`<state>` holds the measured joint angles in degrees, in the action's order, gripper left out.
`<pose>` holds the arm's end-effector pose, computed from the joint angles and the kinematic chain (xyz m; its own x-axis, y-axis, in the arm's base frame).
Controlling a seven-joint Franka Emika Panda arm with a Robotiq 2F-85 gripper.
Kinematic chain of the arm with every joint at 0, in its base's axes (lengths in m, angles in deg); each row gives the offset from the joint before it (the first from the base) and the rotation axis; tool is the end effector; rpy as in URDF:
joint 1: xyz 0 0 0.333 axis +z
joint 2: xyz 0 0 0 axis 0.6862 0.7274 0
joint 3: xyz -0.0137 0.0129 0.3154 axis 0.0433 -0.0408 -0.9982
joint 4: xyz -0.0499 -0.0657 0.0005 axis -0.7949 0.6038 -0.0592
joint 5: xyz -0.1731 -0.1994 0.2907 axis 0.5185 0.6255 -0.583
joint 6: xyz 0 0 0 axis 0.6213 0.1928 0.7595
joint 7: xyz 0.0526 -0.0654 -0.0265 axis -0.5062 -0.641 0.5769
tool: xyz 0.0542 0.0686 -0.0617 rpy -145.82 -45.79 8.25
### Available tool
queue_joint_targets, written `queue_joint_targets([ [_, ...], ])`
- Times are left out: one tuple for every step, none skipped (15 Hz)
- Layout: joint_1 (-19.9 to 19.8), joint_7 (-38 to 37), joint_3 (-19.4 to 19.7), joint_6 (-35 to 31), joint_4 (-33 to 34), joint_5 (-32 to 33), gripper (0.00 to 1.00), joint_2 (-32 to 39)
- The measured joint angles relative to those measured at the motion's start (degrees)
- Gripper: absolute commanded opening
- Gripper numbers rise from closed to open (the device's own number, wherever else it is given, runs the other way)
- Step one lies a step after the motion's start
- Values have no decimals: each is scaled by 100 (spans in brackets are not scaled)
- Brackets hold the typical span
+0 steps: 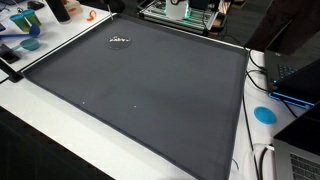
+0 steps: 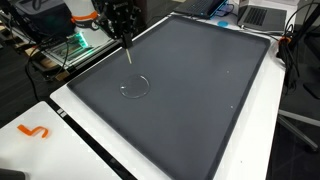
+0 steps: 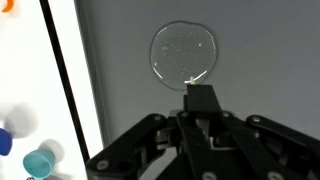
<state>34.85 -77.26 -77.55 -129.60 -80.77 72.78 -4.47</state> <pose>0.4659 -0.1277 0.3830 0.9972 -0.0751 0.0025 -0.0750 -0.9929 0.0927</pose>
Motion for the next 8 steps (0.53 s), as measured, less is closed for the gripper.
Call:
queue_joint_targets([
  [14, -20, -19, 53, -8, 23, 14, -48],
  [20, -32, -33, 77, -16, 32, 14, -85],
  [24, -37, -35, 84, -24, 34, 14, -108],
  [25, -39, -35, 86, -30, 35, 14, -117],
  [25, -40, -35, 86, -33, 36, 14, -118],
  [25, -41, -35, 87, -35, 37, 14, -118],
  [25, -43, -35, 87, -37, 37, 14, -118],
  [25, -44, -35, 87, -37, 37, 4, -118],
])
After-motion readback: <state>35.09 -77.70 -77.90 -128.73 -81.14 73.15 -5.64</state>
